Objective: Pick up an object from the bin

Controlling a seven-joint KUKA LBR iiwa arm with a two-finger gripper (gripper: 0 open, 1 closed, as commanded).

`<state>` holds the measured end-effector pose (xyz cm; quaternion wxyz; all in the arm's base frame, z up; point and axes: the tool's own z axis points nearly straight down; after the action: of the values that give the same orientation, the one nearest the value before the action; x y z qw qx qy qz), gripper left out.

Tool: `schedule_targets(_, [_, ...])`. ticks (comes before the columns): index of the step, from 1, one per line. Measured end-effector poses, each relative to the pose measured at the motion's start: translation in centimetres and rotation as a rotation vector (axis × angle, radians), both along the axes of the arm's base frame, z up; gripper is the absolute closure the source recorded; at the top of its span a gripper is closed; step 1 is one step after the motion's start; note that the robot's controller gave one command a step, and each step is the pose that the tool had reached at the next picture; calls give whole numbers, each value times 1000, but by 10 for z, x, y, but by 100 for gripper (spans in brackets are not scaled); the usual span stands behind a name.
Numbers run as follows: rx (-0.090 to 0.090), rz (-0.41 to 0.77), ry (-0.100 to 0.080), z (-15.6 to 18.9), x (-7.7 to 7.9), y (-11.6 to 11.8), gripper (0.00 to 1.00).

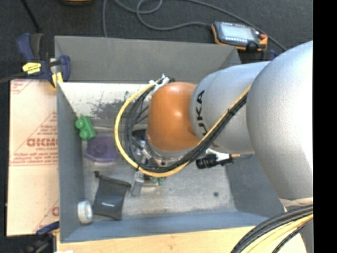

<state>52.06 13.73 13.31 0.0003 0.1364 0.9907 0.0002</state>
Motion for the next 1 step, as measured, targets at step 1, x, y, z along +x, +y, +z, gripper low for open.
schedule_targets(1, [-1,49,-1,-30,3,-5,0])
